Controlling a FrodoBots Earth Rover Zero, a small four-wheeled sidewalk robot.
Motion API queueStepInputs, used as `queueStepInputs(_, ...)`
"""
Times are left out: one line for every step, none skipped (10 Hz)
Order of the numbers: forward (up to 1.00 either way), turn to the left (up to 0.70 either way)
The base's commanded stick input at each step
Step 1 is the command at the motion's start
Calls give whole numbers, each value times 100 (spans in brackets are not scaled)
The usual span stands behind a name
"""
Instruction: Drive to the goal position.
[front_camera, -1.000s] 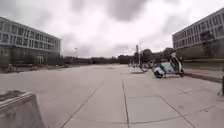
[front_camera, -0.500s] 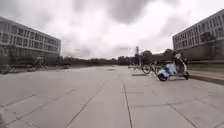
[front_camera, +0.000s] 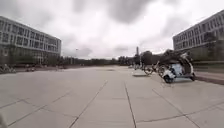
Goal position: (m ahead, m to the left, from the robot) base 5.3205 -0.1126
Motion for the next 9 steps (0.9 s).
queueStepInputs(70,0)
queueStepInputs(70,0)
queueStepInputs(70,0)
queueStepInputs(70,0)
queueStepInputs(70,0)
queueStepInputs(70,0)
queueStepInputs(70,0)
queueStepInputs(70,0)
queueStepInputs(70,0)
